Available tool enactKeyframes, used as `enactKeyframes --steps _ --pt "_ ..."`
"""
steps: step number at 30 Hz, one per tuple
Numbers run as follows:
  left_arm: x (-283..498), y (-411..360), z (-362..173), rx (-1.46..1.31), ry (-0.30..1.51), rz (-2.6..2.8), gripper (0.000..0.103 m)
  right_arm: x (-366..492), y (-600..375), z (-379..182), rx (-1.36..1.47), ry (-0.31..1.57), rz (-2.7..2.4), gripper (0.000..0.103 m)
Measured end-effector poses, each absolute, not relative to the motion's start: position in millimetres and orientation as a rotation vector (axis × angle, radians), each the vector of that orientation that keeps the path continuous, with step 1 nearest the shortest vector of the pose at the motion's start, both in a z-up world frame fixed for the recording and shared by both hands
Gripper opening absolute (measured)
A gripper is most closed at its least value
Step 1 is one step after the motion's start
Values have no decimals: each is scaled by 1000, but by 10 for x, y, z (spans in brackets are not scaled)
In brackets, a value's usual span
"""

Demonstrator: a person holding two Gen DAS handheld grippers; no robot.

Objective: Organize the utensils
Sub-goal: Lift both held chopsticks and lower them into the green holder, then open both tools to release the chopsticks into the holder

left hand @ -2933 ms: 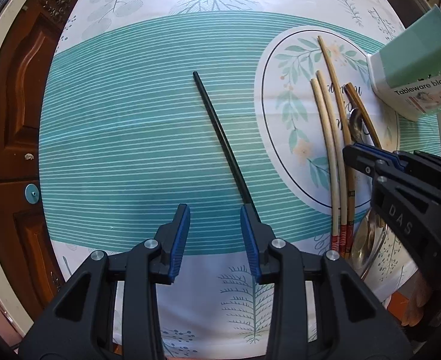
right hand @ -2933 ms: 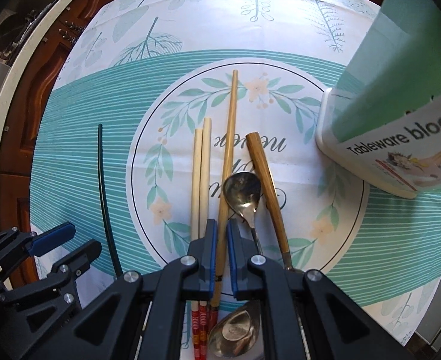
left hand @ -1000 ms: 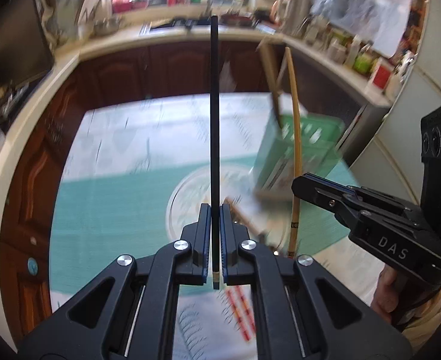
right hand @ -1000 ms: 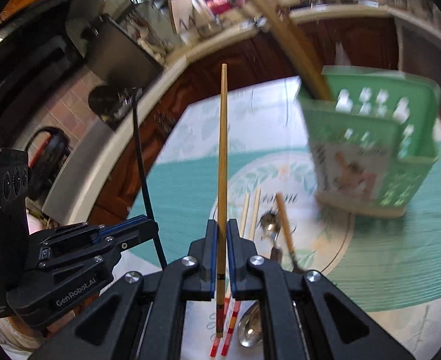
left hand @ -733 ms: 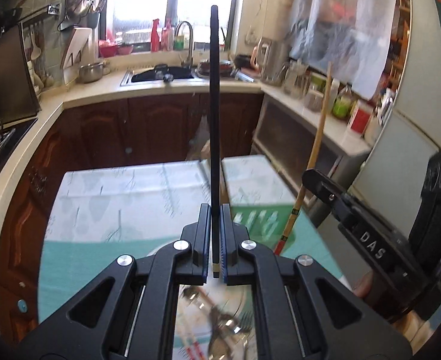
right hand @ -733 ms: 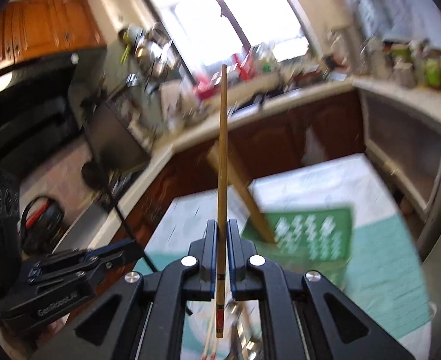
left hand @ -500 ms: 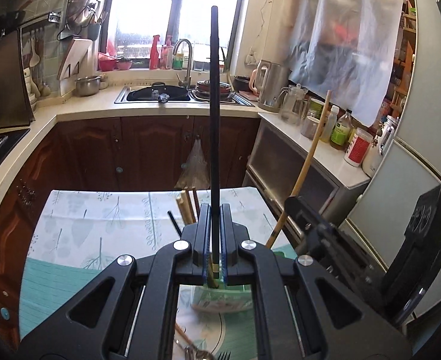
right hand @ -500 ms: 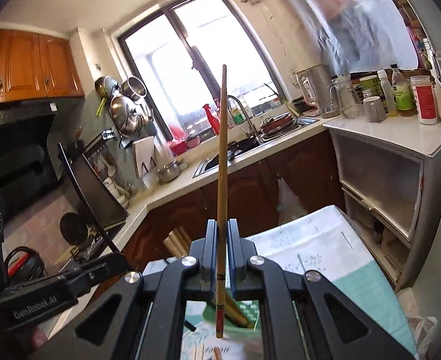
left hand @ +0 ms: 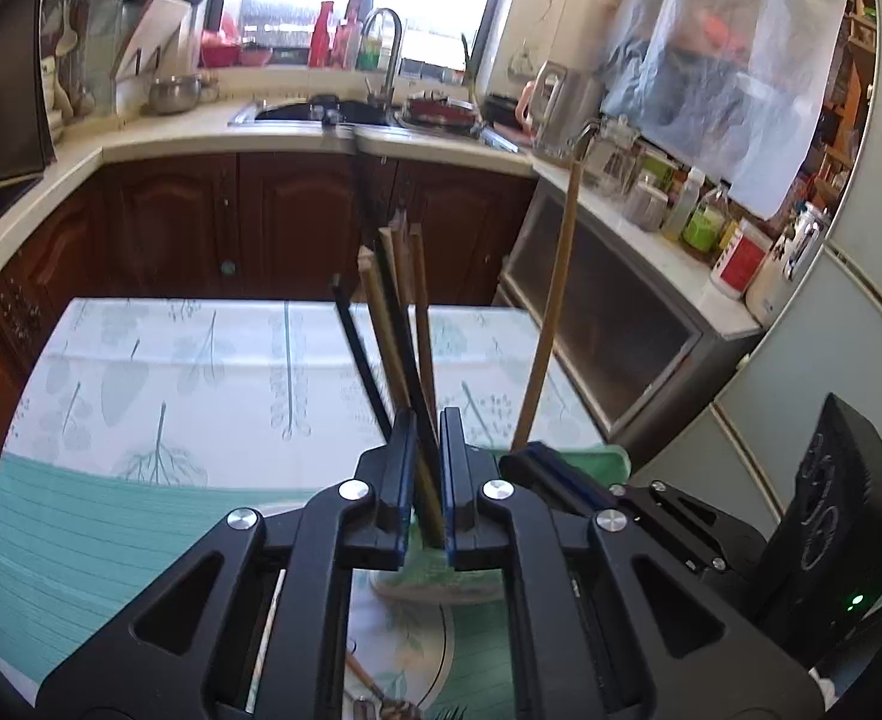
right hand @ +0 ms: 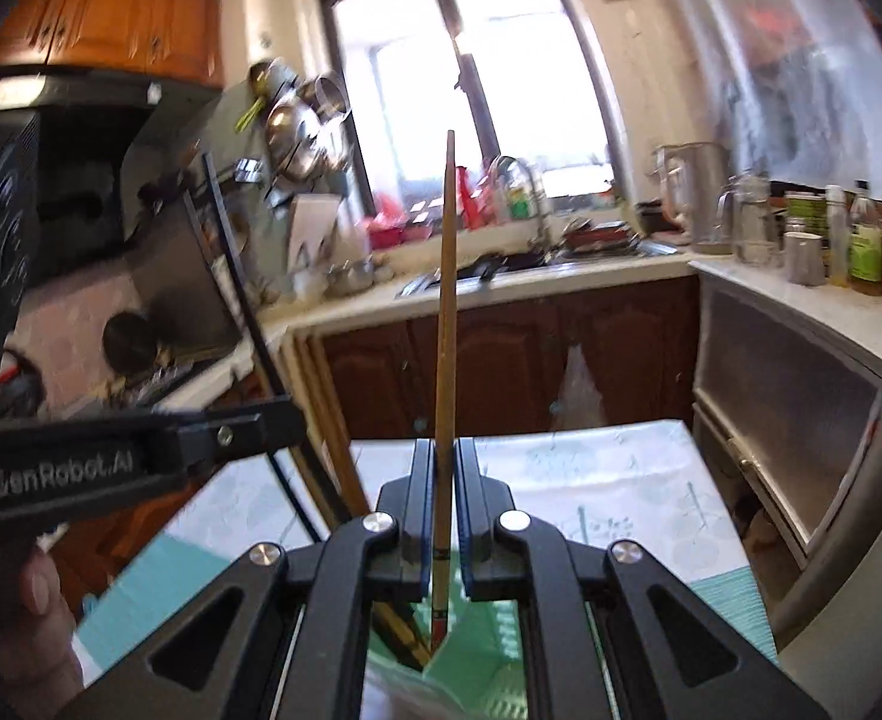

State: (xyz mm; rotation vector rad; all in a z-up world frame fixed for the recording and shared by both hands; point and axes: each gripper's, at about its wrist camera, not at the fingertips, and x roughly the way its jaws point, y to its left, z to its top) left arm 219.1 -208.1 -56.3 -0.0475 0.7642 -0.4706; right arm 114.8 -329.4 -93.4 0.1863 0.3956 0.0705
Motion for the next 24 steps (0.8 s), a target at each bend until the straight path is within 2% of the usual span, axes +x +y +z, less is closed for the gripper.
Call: enactKeyframes --steps 1,4,7,8,14,24 --pt "2177 -2062 -631 -35 792 -478 6 1156 -3256 -986 157 434 97 7" --pt "2139 -2053 -799 3 873 -498 22 1161 -3144 -1109 104 557 152 7" --pt "2033 -1946 -851 -4 875 -488 35 1078 -3073 -1108 82 573 150 14" --pt "1997 -1907 -857 -8 874 -485 36 1040 -3069 -1089 86 567 144 17" --pt "1740 -1597 -866 -3 896 -438 43 859 -3039 -1027 142 569 131 17" --pt "1496 -942 -1206 13 993 -297 43 582 -2817 -1038 184 652 126 17"
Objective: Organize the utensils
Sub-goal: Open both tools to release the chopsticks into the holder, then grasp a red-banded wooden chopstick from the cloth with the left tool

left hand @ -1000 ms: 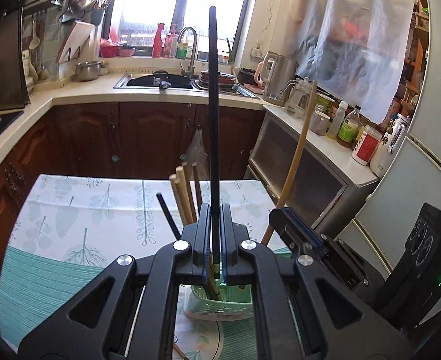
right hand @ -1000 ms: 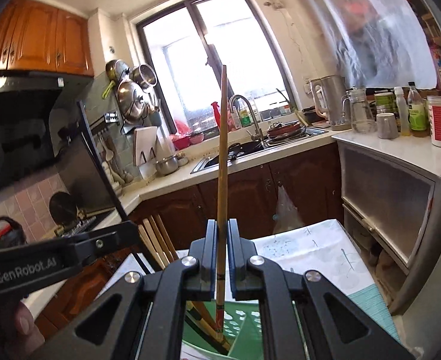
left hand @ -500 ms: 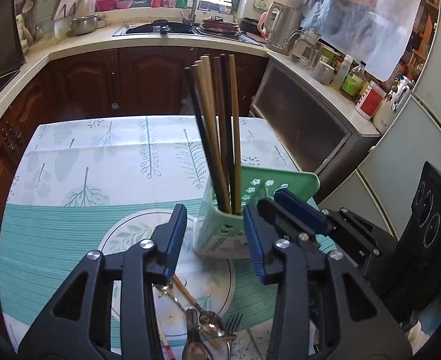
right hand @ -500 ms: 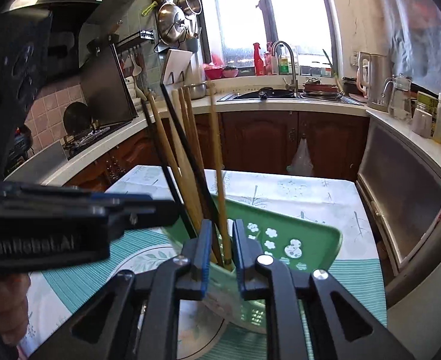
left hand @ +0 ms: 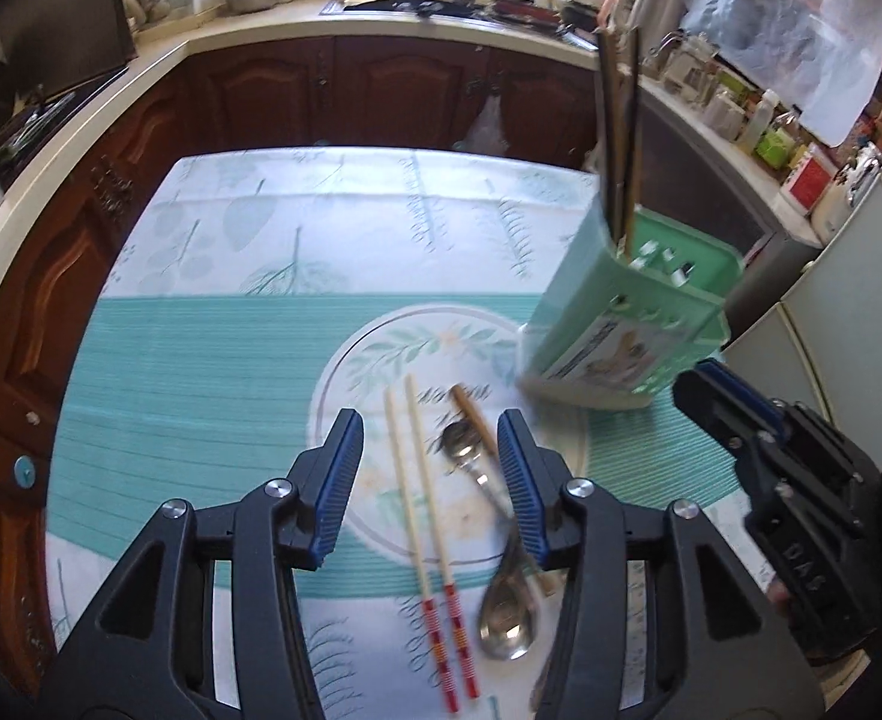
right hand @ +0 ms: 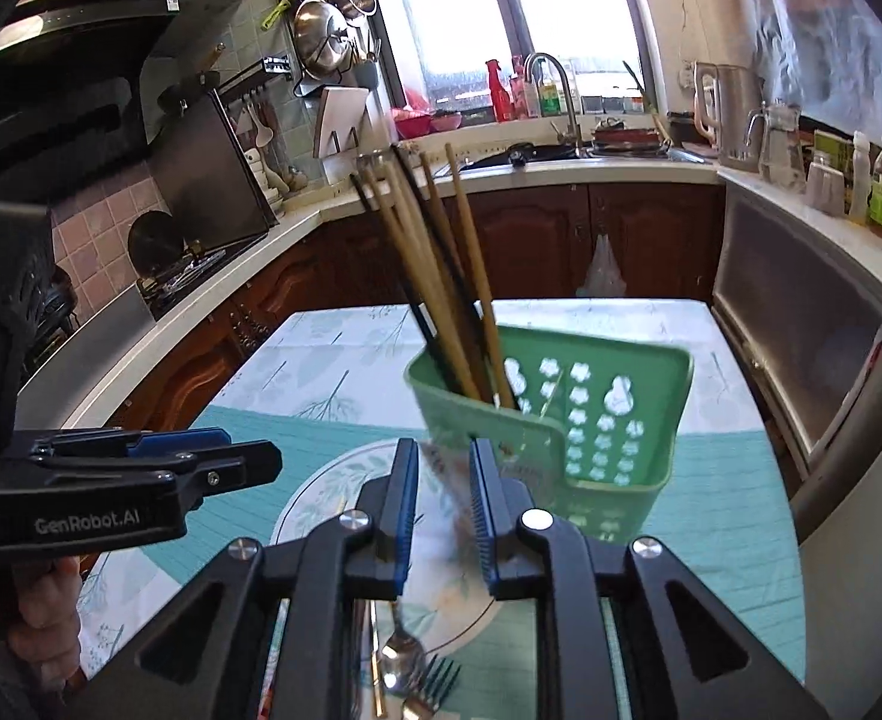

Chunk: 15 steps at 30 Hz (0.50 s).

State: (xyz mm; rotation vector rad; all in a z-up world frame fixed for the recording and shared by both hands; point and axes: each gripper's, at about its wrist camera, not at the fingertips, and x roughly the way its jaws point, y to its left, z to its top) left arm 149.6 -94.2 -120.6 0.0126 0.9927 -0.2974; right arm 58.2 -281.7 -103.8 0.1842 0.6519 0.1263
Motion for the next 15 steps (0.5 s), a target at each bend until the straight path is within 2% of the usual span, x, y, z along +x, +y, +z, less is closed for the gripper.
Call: enactKeyframes --steps 5,10,15 --pt "1462 -750 -1536 36 1085 -244 43 475 -2650 -1166 211 718 156 17" --pt "1545 -693 -1902 39 1253 -192 43 394 -2463 -1368 234 800 184 17" --pt "1582 -731 -2078 37 1326 -202 43 352 -2349 -1581 273 870 209 17"
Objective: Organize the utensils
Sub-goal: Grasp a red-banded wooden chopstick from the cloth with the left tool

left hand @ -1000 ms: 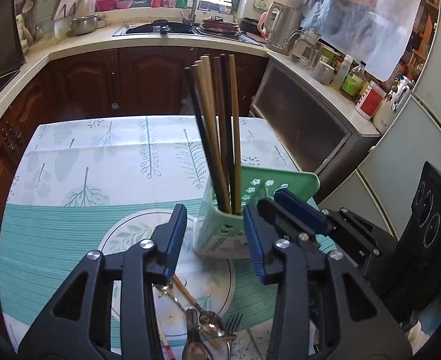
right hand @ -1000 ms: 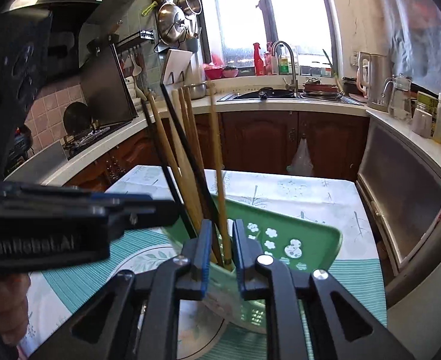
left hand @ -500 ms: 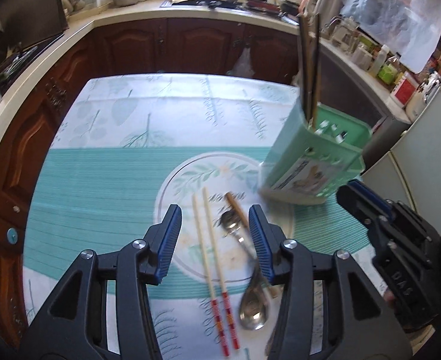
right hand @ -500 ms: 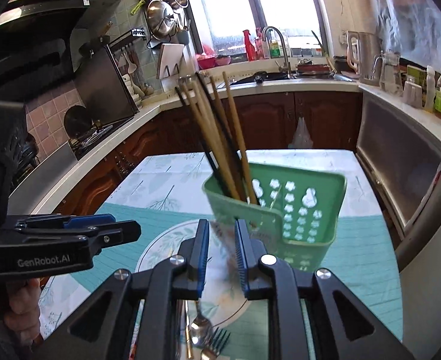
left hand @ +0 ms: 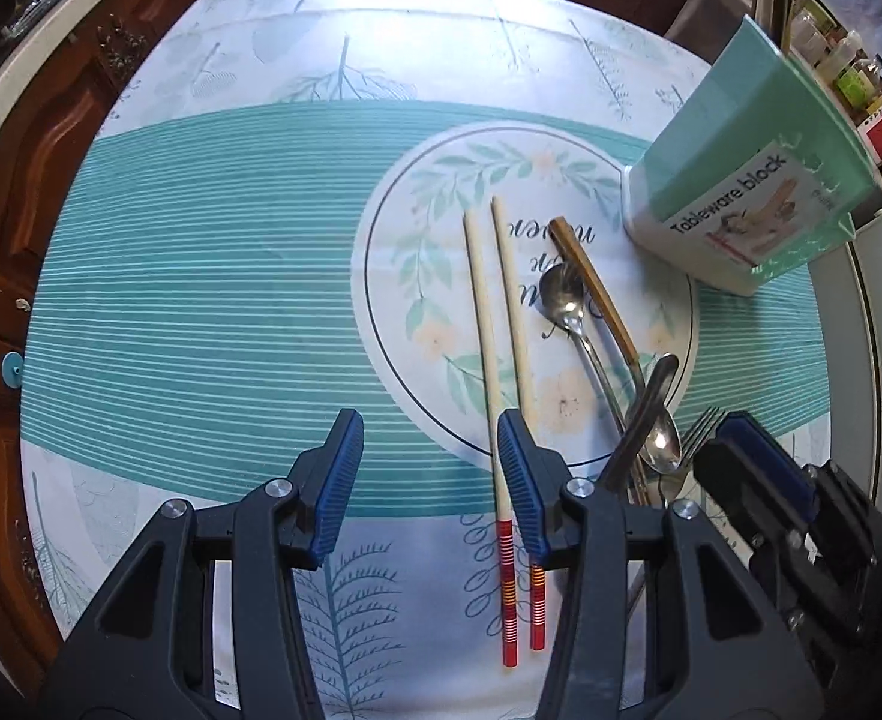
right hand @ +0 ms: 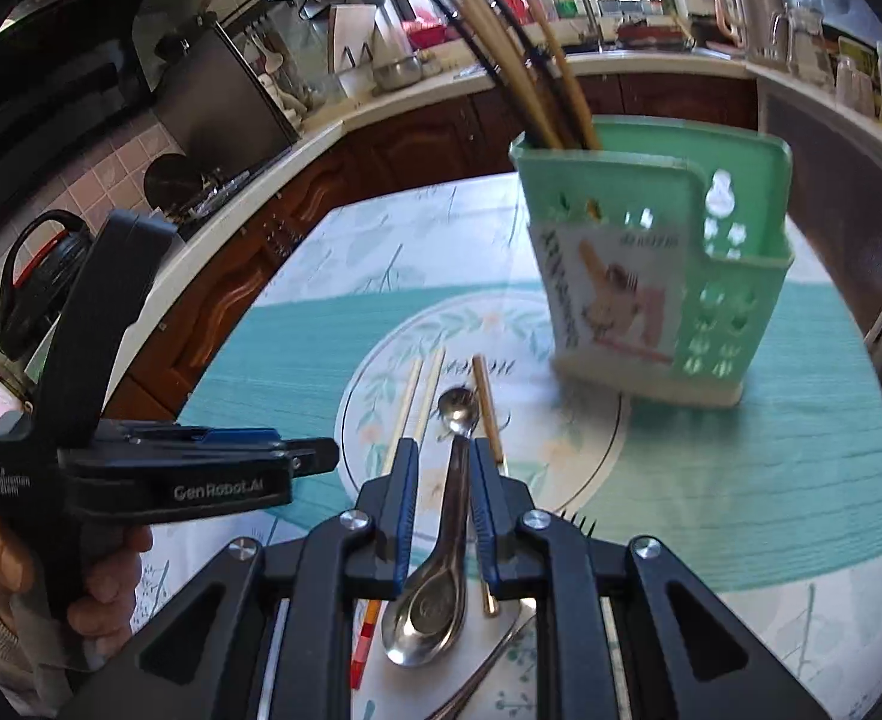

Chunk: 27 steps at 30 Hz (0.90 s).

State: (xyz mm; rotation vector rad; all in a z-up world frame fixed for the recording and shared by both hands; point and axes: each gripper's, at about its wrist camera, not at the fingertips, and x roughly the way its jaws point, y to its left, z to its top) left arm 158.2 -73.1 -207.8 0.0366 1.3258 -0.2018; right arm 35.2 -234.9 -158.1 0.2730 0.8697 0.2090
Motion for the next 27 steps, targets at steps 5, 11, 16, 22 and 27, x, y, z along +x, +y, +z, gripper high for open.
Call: enactKeyframes --steps 5,11,16,22,27 --pt "1598 -814 -2174 42 1366 -190 43 307 -2305 -1701 285 912 216 17" --pt "1582 -889 -2270 66 1398 -182 41 266 -2288 -1757 290 921 222 17" --pt "1563 -973 -2307 93 1403 -186 40 228 -2290 -1789 299 925 239 17" --pt "1531 -1087 -2336 141 1396 -169 34 196 -2282 -1793 302 918 258 17" --pt "1506 -1133 -2344 161 1387 -160 34 187 -2278 -1815 297 920 262 17"
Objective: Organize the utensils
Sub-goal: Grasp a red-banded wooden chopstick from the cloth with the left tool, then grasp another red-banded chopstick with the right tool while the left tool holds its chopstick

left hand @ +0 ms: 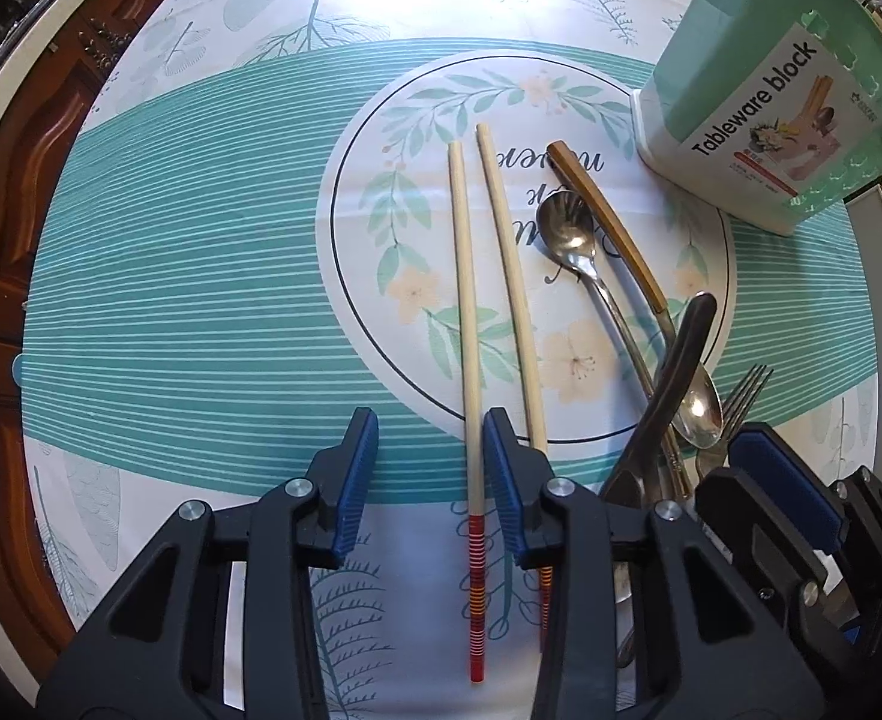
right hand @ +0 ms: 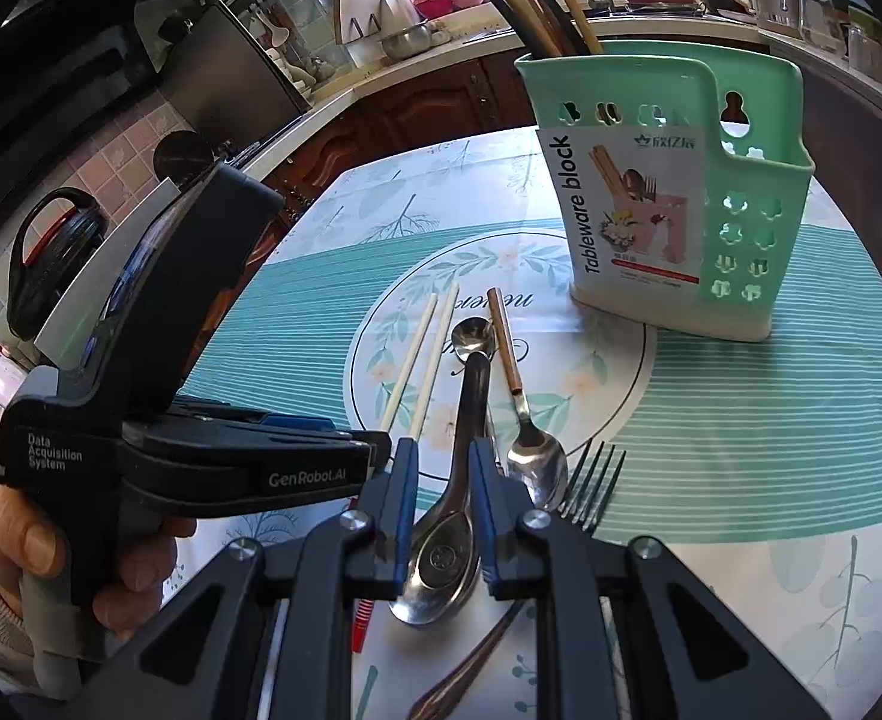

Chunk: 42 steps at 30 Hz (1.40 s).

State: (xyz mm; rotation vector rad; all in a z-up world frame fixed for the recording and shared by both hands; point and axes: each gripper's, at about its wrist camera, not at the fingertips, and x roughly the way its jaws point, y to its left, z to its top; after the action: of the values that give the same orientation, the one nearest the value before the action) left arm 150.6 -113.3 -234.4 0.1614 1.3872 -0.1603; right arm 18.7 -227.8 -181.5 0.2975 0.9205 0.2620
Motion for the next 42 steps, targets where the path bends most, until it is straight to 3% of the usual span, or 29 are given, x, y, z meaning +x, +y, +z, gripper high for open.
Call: enactKeyframes --steps 3,9,17,26,42 --pt "1501 -1119 -2331 165 1396 -171 29 184 -2269 -1824 296 922 264 17" --pt "1460 -993 -2308 167 1421 -193 4 176 -2239 -1842 296 928 269 17" --pt "1419 -588 -2304 37 1491 -224 4 166 -2168 -1830 272 928 276 17" --pt "1384 -112 -2282 84 1535 -210 4 282 -1975 -1598 200 948 323 17" --pt "1277 -160 -2297 311 1546 -260 4 1263 -1497 -2069 135 1441 149 17"
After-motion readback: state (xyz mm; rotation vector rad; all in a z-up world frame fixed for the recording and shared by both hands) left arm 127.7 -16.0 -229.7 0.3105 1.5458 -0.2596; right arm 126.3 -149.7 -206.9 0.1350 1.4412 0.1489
